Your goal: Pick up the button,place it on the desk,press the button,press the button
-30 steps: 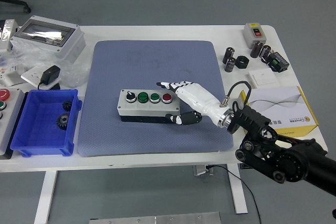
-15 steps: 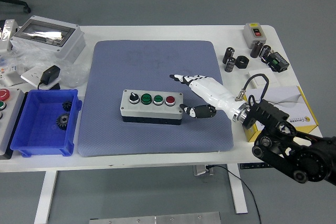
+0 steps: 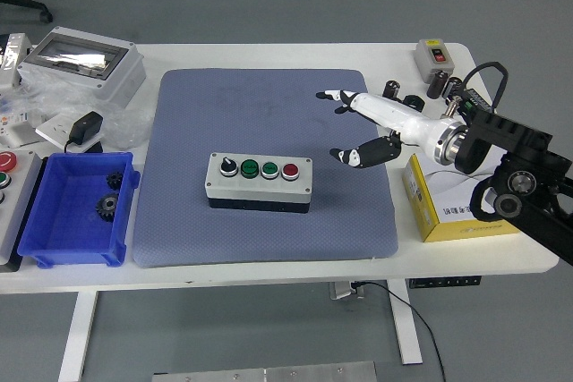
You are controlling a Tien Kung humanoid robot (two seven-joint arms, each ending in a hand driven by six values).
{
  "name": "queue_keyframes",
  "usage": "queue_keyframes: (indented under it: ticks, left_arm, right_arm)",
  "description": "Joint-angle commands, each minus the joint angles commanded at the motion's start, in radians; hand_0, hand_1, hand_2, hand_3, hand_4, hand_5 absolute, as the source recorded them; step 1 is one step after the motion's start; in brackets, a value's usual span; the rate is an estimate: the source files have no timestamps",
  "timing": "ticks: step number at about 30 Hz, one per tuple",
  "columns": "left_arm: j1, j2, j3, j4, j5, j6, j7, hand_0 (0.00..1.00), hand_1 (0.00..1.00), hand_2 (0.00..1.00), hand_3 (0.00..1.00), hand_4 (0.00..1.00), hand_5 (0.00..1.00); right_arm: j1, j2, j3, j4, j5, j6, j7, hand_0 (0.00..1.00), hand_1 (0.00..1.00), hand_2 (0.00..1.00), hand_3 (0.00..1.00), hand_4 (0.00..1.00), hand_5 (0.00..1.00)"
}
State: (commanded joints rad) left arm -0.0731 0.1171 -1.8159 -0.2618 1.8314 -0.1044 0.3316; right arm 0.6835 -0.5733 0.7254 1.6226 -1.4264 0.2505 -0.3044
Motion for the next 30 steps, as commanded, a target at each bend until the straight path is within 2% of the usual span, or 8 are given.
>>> queue_keyframes:
  ticks: [1,6,7,11,12,13,30]
  left_arm:
    - [-0.001,0.001,0.000,0.000,-0.001,0.000,-0.001,0.661,0.560,0.504,0.573,0.402,0.063]
    - [-0.003,0.005,0.003,-0.001,-0.008,0.002,0.001,0.661,0.560,0.504,0.573,0.402,0.063]
    - [-0.003,0.006,0.005,-0.002,-0.010,0.002,0.003,0.661,0.561,0.504,0.572,0.402,0.063]
    - [-0.001,0.008,0.011,-0.005,-0.017,0.004,0.011,0.661,0.561,0.504,0.572,0.402,0.063]
    - [-0.001,0.008,0.011,-0.006,-0.018,0.004,0.013,0.661,0.561,0.504,0.572,0.402,0.063]
    - [-0.001,0.008,0.012,-0.007,-0.019,0.004,0.014,0.661,0.563,0.505,0.574,0.407,0.057]
    - [-0.005,0.011,0.001,-0.003,0.000,-0.003,0.003,0.662,0.565,0.505,0.574,0.414,0.058]
  right_arm:
    - [0.018,0.010,-0.012,-0.004,0.003,0.029,-0.022,0.205,0.313,0.475,0.905,0.367,0.018]
    - [0.097,0.051,-0.066,-0.021,0.021,0.160,-0.122,0.205,0.313,0.475,0.905,0.367,0.018]
    - [0.107,0.058,-0.073,-0.025,0.026,0.187,-0.135,0.040,0.114,0.250,0.914,0.234,0.056]
    - [0.126,0.079,-0.090,-0.049,0.028,0.241,-0.155,0.040,0.114,0.250,0.914,0.234,0.056]
    - [0.128,0.085,-0.094,-0.057,0.027,0.245,-0.156,0.040,0.114,0.250,0.914,0.234,0.056]
    - [0.130,0.092,-0.100,-0.067,0.028,0.248,-0.157,0.025,0.093,0.218,0.905,0.187,0.049]
    - [0.128,0.144,-0.148,-0.154,0.016,0.217,-0.150,0.034,0.096,0.220,0.898,0.165,0.045]
